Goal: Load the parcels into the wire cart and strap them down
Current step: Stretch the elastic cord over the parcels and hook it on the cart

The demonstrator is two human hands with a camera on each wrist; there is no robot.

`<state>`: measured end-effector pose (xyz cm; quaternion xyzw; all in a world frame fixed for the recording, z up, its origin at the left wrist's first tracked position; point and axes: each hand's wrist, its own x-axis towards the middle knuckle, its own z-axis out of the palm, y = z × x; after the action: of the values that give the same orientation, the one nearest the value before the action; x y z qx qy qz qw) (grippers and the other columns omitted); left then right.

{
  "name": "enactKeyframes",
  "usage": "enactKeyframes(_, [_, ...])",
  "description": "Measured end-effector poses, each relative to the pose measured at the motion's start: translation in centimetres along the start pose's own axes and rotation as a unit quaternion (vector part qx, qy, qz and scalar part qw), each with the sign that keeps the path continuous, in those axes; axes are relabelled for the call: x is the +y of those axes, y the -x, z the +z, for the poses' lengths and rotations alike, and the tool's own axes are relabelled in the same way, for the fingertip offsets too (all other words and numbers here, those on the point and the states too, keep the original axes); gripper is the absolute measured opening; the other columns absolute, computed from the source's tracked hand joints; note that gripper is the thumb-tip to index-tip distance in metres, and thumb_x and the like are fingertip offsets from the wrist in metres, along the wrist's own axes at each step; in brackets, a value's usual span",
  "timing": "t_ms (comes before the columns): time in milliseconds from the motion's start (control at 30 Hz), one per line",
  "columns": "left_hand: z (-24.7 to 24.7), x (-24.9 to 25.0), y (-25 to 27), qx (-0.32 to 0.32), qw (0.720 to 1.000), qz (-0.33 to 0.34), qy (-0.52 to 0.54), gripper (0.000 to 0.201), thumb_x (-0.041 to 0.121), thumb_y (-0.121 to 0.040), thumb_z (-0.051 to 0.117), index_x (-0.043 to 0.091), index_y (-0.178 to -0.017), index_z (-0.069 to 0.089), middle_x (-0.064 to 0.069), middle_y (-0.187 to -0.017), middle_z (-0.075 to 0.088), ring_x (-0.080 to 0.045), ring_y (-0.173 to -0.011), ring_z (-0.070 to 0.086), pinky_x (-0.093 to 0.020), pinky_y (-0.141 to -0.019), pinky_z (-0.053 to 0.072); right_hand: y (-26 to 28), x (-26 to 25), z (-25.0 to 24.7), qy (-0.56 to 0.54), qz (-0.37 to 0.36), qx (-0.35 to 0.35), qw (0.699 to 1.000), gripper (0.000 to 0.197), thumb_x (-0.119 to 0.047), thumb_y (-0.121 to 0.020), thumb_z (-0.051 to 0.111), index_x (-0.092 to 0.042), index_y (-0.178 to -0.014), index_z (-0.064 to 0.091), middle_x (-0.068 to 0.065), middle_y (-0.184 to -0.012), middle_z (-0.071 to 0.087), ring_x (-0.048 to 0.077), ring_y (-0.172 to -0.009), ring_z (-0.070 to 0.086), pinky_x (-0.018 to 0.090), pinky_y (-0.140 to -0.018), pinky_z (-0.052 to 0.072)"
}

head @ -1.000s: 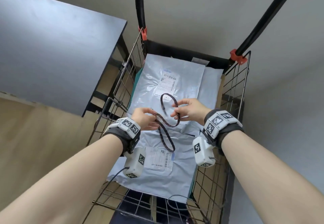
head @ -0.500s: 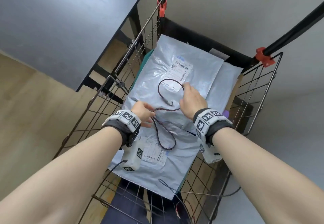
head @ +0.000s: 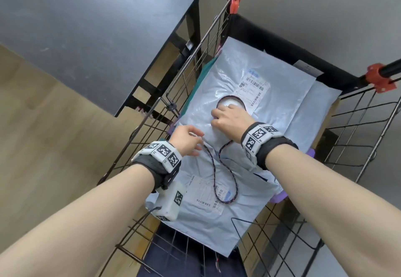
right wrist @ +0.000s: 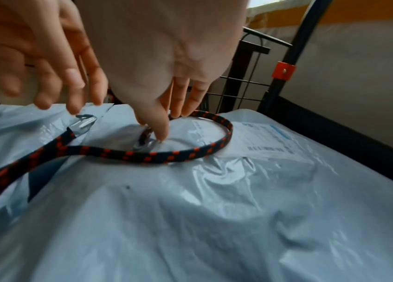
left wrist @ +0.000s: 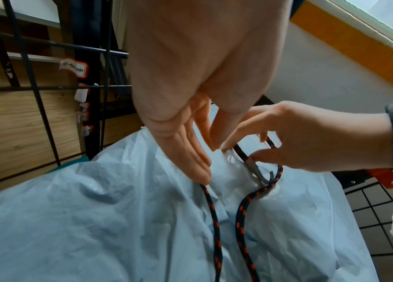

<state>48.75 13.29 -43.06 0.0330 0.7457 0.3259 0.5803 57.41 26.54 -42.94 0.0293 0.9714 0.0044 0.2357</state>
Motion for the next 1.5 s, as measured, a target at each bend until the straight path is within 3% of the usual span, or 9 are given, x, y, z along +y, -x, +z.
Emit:
enactKeyframes(133, [-0.4, 0.7, 0.0, 0.000, 0.999, 0.027, 0.047, 0.014, 0.003, -0.093, 0.051, 0.009, -0.082, 0.055, -0.009, -0.075, 0.058, -0.018, -0.062, 0.058, -0.026, -0.054, 0.054, -1.0, 0.7, -0.2, 0.007, -0.018, 0.053, 0.998, 0.018, -0.007, -0.055, 0.050, -0.018, -0.044, 0.057, -0.003, -0.050, 0.051, 0.019, -0.053, 0.056, 0.022, -0.043, 0.036])
enactKeyframes(300, [-1.0, 1.6, 0.7, 0.045, 0.993, 0.058, 0.090, 0.008, 0.003, -0.094, 0.048, 0.007, -0.098, 0.054, -0.011, -0.083, 0.058, -0.018, -0.064, 0.060, -0.028, -0.057, 0.057, -0.8, 0.8, -1.1, -0.192, 0.167, 0.068, 0.965, 0.017, -0.018, -0.094, 0.050, -0.014, -0.105, 0.062, 0.007, -0.102, 0.063, 0.030, -0.098, 0.059, 0.035, -0.066, 0.041])
enactKeyframes(533, [-1.6, 2.6, 1.6, 0.071, 0.985, 0.080, 0.136, 0.010, 0.005, -0.095, 0.048, 0.009, -0.097, 0.057, -0.013, -0.088, 0.059, -0.021, -0.070, 0.062, -0.034, -0.065, 0.060, -3.4, 1.3, -5.3, -0.366, 0.271, 0.224, 0.862, 0.022, -0.025, -0.090, 0.055, -0.022, -0.103, 0.071, 0.002, -0.097, 0.068, 0.023, -0.090, 0.061, 0.033, -0.073, 0.050])
enactKeyframes(833, [-2.4, 1.7, 1.4, 0.100, 0.979, 0.137, 0.117, 0.014, 0.004, -0.094, 0.048, 0.005, -0.105, 0.058, -0.012, -0.089, 0.062, -0.018, -0.071, 0.063, -0.024, -0.068, 0.057, -6.0, 2.5, -7.8, -0.338, 0.246, 0.176, 0.891, 0.023, -0.021, -0.089, 0.057, -0.021, -0.105, 0.073, 0.001, -0.098, 0.068, 0.022, -0.090, 0.061, 0.035, -0.076, 0.053])
enactKeyframes(1133, [-3.6, 0.5, 0.0, 0.136, 0.978, 0.156, 0.030, 0.016, 0.011, -0.092, 0.053, 0.018, -0.105, 0.059, -0.009, -0.106, 0.065, -0.023, -0.101, 0.063, -0.043, -0.095, 0.050, -8.4, 3.3, -7.6, -0.339, 0.126, 0.104, 0.927, 0.026, -0.013, -0.090, 0.061, -0.018, -0.114, 0.069, 0.000, -0.112, 0.070, 0.017, -0.102, 0.065, 0.029, -0.086, 0.052])
enactKeyframes(1233, [-3.7, 0.7, -0.3, 0.135, 0.979, 0.141, 0.056, 0.019, 0.008, -0.094, 0.051, 0.012, -0.111, 0.058, -0.010, -0.104, 0.065, -0.019, -0.092, 0.065, -0.037, -0.090, 0.054, -8.3, 3.3, -7.7, -0.384, 0.112, 0.063, 0.914, 0.026, -0.004, -0.090, 0.058, -0.012, -0.112, 0.069, 0.003, -0.108, 0.069, 0.010, -0.086, 0.065, 0.024, -0.071, 0.053])
enactKeyframes(1367, [-3.7, 0.6, -0.7, 0.130, 0.979, 0.134, 0.085, 0.020, 0.007, -0.095, 0.050, 0.009, -0.113, 0.057, -0.011, -0.101, 0.065, -0.018, -0.086, 0.065, -0.030, -0.084, 0.055, -8.9, 3.3, -7.8, -0.425, 0.120, 0.011, 0.897, 0.039, 0.000, -0.094, 0.047, -0.026, -0.068, 0.060, -0.008, -0.071, 0.064, 0.001, -0.047, 0.056, 0.015, -0.047, 0.045])
enactKeyframes(1433, [-3.6, 0.6, -0.9, 0.128, 0.979, 0.129, 0.093, 0.018, 0.010, -0.095, 0.051, 0.009, -0.112, 0.057, -0.011, -0.101, 0.065, -0.019, -0.086, 0.065, -0.029, -0.083, 0.055, -9.2, 3.2, -7.7, -0.462, 0.115, -0.010, 0.879, 0.038, -0.003, -0.097, 0.041, -0.024, -0.072, 0.061, -0.010, -0.063, 0.063, 0.002, -0.038, 0.054, 0.013, -0.040, 0.040])
enactKeyframes(1500, [-3.4, 0.7, -1.0, 0.127, 0.978, 0.123, 0.107, 0.020, 0.016, -0.095, 0.052, 0.008, -0.113, 0.057, -0.010, -0.100, 0.065, -0.017, -0.083, 0.065, -0.025, -0.079, 0.055, -9.4, 3.2, -7.6, -0.486, 0.094, -0.035, 0.868, 0.033, -0.003, -0.097, 0.036, -0.016, -0.091, 0.066, -0.003, -0.082, 0.067, 0.003, -0.039, 0.056, 0.013, -0.038, 0.039])
